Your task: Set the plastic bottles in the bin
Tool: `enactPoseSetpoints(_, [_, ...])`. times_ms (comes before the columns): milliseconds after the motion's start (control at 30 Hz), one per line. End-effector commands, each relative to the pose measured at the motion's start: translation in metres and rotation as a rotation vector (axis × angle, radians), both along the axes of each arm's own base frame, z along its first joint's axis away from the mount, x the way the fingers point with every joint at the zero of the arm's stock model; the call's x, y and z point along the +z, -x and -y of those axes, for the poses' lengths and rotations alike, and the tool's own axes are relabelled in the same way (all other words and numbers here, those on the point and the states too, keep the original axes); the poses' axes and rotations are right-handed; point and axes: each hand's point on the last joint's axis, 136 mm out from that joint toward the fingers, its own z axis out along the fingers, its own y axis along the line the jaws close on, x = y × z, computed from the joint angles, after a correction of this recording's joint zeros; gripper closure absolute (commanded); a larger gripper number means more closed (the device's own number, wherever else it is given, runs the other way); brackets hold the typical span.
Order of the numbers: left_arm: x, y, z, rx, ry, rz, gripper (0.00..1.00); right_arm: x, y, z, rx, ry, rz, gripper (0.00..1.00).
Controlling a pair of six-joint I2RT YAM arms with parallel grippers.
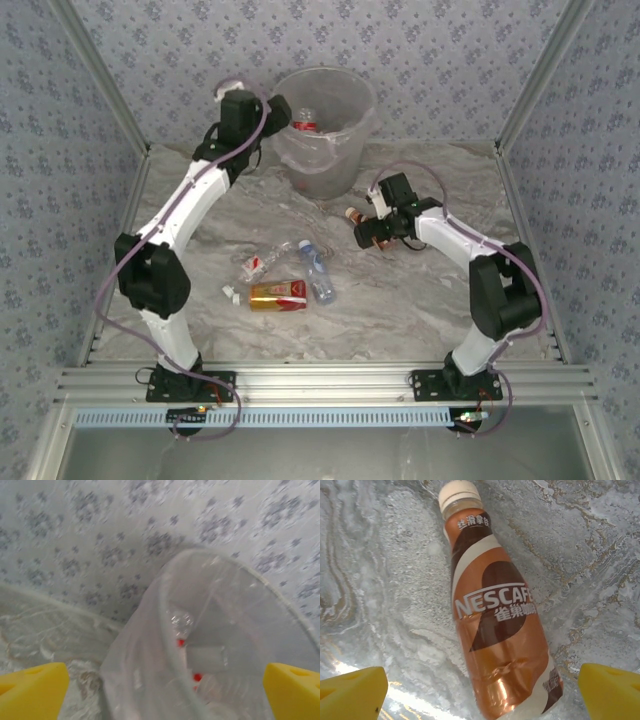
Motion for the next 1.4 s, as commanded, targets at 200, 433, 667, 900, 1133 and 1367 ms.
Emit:
enactPoseSetpoints(200, [0.027, 0.032, -0.045, 0.094, 0.101, 0.111, 0.01, -0.013, -0.007, 0.01, 0.028, 0.043, -0.127, 0.0])
enactPoseSetpoints(433, [0.011, 0.038, -0.062, 0.124, 0.146, 0.08, 0.0, -0.029, -0.011, 0.011, 0.043, 0.019, -0.201, 0.0])
enactPoseSetpoints(667, [-0.004, 0.042, -0.075, 0.184, 0.155, 0.074, 0.01, -0.038, -0.014, 0.007, 0.073, -0.002, -0.26, 0.02])
enactPoseSetpoints(900, [-0.009, 0.04, -0.076, 0.18, 0.155, 0.062, 0.0, -0.044, -0.018, 0.01, 0.026, 0.016, -0.263, 0.04])
enactPoseSetpoints(1133, [-0.017, 0.04, -0.078, 0.195, 0.159, 0.048, 0.01, -0.062, -0.009, 0.008, 0.01, 0.064, -0.304, 0.06])
enactPoseSetpoints(1367, [-0.022, 0.041, -0.08, 0.199, 0.132, 0.033, 0.01, -0.07, -0.01, 0.006, -0.018, 0.112, -0.29, 0.12])
